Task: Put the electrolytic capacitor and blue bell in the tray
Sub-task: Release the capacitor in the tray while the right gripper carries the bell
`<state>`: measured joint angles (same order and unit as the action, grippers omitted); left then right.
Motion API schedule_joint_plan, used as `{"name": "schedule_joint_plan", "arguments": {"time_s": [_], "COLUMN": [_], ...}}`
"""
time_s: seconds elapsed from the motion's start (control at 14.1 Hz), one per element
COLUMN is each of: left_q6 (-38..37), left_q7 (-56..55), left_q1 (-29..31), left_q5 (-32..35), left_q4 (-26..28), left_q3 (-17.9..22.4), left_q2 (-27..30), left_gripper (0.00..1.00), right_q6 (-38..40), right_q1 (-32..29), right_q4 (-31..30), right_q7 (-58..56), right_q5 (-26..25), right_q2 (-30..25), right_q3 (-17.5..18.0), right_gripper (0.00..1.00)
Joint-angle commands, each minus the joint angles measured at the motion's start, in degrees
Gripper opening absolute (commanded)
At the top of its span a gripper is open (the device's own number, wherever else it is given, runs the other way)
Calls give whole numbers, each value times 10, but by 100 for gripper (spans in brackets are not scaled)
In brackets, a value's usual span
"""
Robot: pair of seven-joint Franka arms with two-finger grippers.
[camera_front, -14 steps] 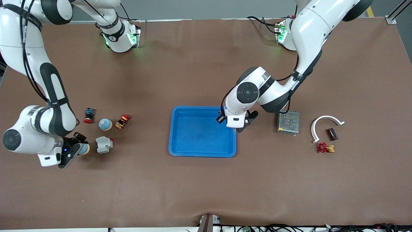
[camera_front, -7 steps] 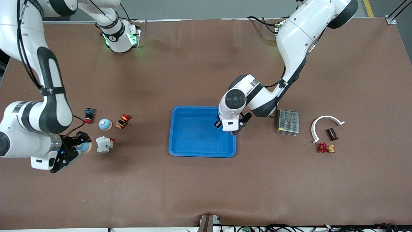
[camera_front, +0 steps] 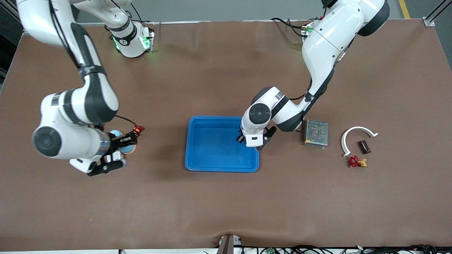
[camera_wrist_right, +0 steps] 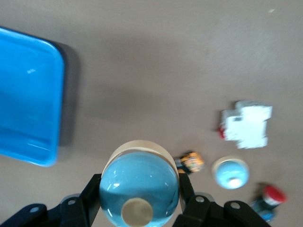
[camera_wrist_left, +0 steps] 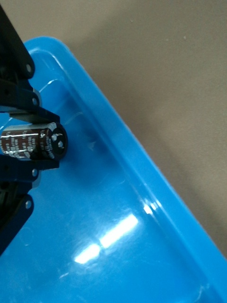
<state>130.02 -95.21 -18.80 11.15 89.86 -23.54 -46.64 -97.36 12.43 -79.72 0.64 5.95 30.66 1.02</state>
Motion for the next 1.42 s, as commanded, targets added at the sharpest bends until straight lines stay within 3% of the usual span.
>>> {"name": "schedule_joint_plan", "arguments": {"time_s": [0.0, 0.14, 0.5, 0.78, 1.14, 1.35], "left_q6": [1, -2, -71, -147, -225, -251], "left_q7": [-6, -5, 18, 107, 236, 339], "left_q1": [-4, 1, 24, 71, 139, 192], "left_q5": [11, 14, 16, 12, 5, 5], "left_q4": [-14, -14, -57, -57, -45, 2], "left_q3": [11, 12, 12, 10, 4, 4], "left_q2": [-6, 3, 37, 89, 153, 199], "left_gripper": [47, 100, 100, 100, 100, 100], "right_q6": [-3, -19, -120, -215, -293, -310], "right_q1": [60, 97, 157, 192, 231, 233], "right_q4": [-20, -21, -72, -107, -107, -113], "right_q7": [114, 187, 288, 346, 394, 394], "right_q5": [10, 11, 23, 23, 23, 22], "right_q2": [-19, -16, -13, 6, 63, 82], "right_q3": [-7, -7, -8, -8, -8, -8], "right_gripper": [44, 44, 44, 44, 43, 43]}}
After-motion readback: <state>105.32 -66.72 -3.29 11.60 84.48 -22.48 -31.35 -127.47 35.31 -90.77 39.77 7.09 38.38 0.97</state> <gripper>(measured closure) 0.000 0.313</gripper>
